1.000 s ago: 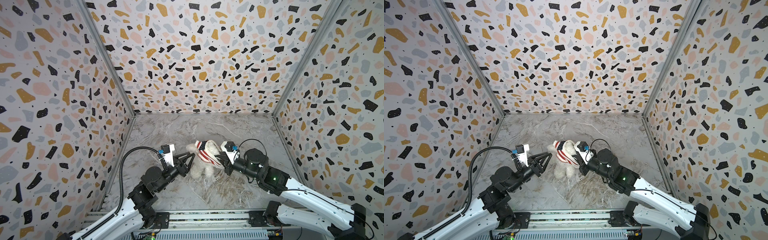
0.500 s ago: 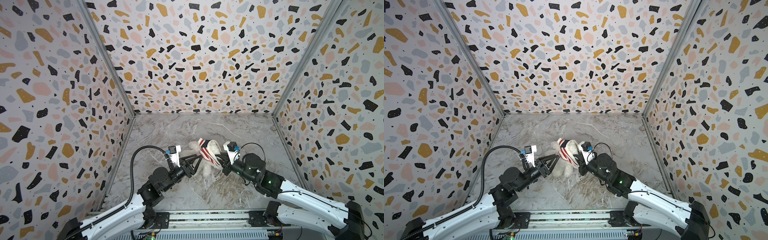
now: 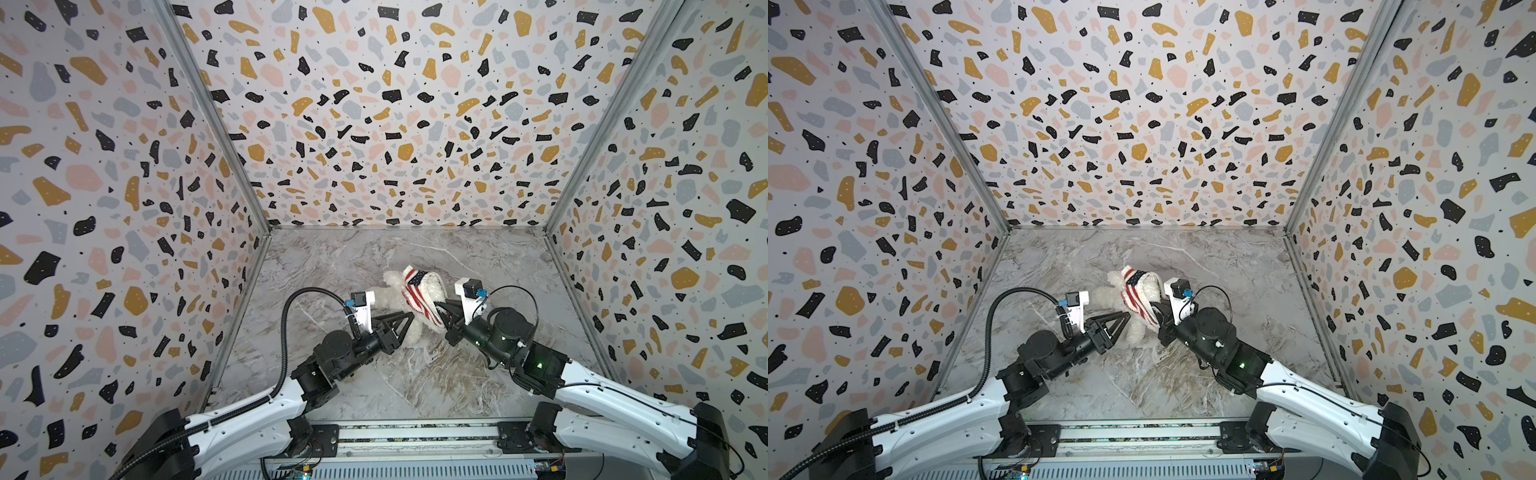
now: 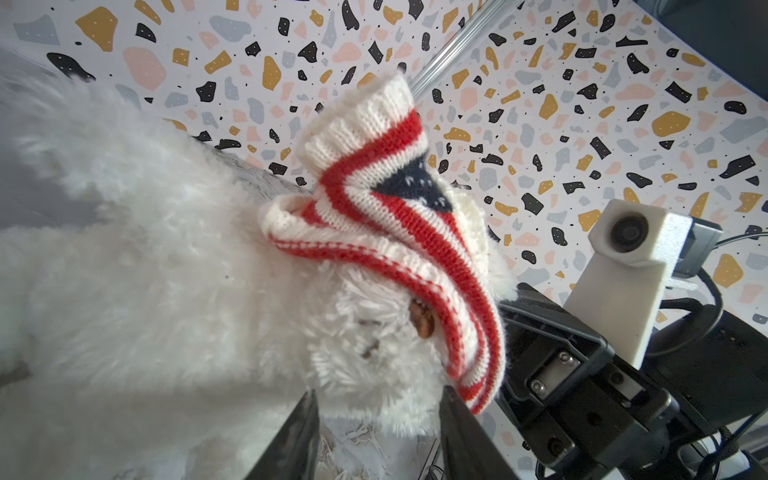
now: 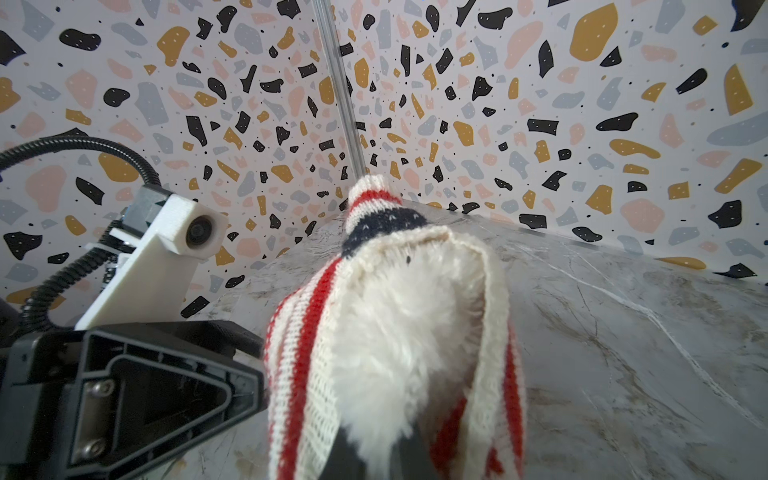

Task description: Dress the teddy bear

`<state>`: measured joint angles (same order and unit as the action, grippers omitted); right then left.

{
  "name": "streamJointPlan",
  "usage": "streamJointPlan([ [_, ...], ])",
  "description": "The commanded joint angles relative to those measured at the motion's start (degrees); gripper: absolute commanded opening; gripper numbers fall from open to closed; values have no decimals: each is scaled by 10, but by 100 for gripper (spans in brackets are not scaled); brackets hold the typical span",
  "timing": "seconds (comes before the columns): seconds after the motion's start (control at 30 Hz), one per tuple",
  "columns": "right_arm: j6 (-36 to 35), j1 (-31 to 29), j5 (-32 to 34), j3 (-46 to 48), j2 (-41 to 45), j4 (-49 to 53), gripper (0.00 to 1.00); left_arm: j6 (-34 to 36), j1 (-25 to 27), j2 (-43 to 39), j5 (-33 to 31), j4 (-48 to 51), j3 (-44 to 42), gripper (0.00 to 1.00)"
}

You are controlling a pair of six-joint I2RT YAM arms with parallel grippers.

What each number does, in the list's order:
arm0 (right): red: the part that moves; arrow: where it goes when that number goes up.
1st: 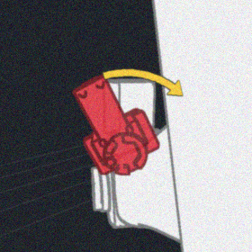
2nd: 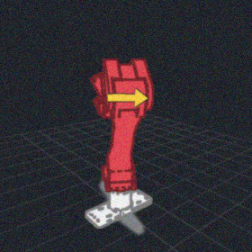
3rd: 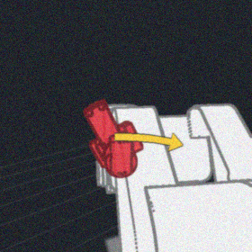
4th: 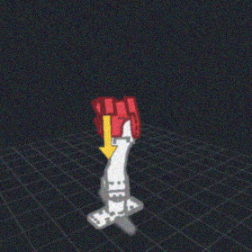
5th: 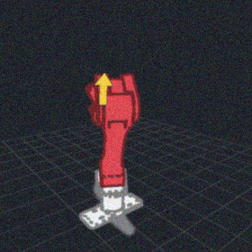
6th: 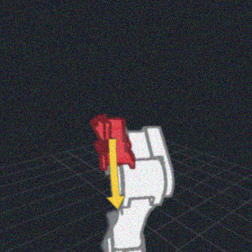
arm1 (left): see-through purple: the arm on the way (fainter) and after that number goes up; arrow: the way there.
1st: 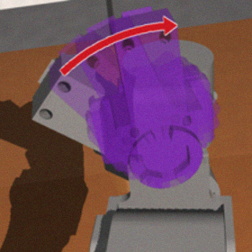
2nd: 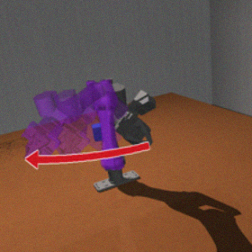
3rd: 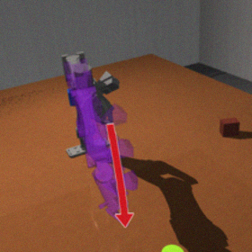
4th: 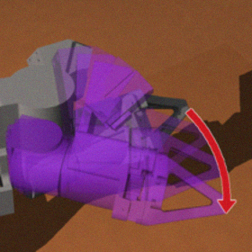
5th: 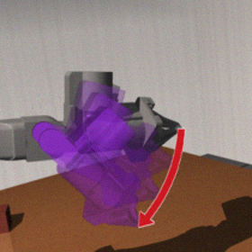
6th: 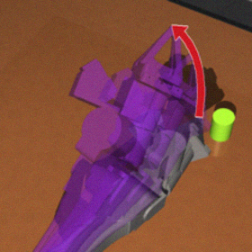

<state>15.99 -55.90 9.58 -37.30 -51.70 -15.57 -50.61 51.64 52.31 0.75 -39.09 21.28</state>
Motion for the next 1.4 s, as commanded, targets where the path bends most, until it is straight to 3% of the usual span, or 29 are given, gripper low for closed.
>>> streamJointPlan([
  [0.0,12,-3,22,1,6,-43,0,-17,5,6,12,-72,13,48],
  [0.7,21,-15,34,20,6,-74,0,-39,18,79,3,-158,36,34],
  [1.17,21,-15,30,22,2,-83,0,-37,22,87,0,-161,41,9],
  [1.27,22,-15,28,21,4,-84,0,-32,22,86,-2,-153,43,0],
  [1.37,28,-15,24,16,11,-84,0,-18,22,85,-5,-109,45,0],
])
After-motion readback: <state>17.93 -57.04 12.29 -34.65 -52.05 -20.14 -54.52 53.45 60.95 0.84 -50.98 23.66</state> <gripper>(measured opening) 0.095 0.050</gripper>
